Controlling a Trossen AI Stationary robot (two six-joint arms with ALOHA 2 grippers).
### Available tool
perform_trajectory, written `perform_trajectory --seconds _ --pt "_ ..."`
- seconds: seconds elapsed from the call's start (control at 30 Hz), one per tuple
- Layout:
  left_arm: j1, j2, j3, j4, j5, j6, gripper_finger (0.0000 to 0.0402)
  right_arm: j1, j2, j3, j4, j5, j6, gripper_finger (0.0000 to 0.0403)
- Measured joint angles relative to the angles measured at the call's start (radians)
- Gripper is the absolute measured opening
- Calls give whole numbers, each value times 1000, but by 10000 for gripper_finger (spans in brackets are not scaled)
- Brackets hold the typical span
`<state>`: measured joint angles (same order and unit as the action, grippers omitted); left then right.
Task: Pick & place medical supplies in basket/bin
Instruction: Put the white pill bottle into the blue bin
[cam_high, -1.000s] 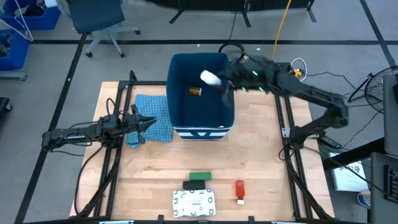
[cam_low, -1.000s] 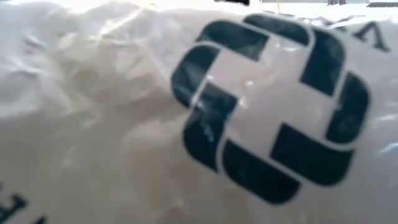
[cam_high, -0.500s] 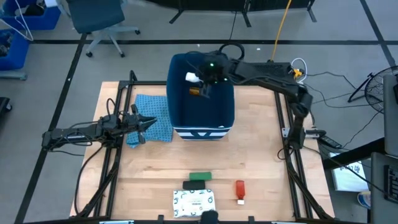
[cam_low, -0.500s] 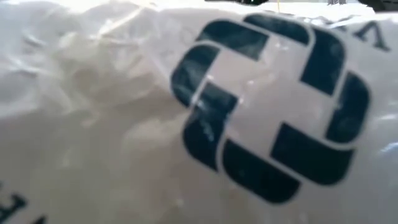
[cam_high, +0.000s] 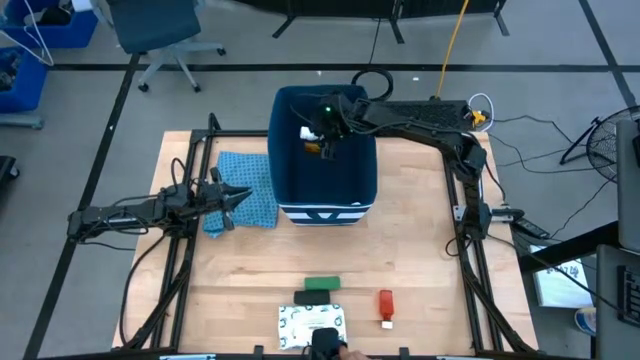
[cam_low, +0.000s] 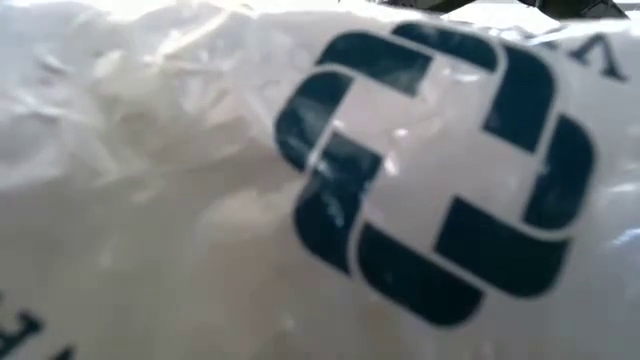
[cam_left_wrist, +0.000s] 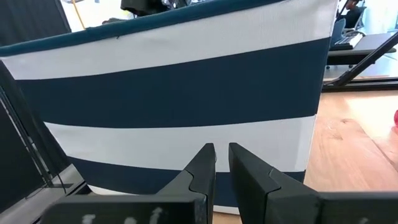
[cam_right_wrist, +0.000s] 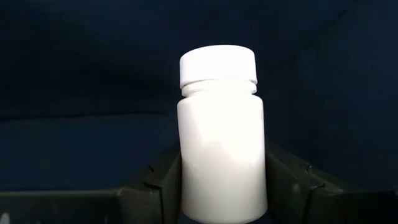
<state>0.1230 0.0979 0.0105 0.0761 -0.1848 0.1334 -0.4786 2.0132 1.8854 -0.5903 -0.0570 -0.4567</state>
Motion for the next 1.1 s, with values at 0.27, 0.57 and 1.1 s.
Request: perform_trajectory --seconds 0.27,0.57,1.1 --pt "0 0 0 1 0 2 51 9 8 -117 134 -142 46 164" --pt "0 0 0 1 0 3 51 8 13 -202 173 -32 58 164" --pt "0 0 0 0 -1 25 51 5 5 -41 116 -14 48 164"
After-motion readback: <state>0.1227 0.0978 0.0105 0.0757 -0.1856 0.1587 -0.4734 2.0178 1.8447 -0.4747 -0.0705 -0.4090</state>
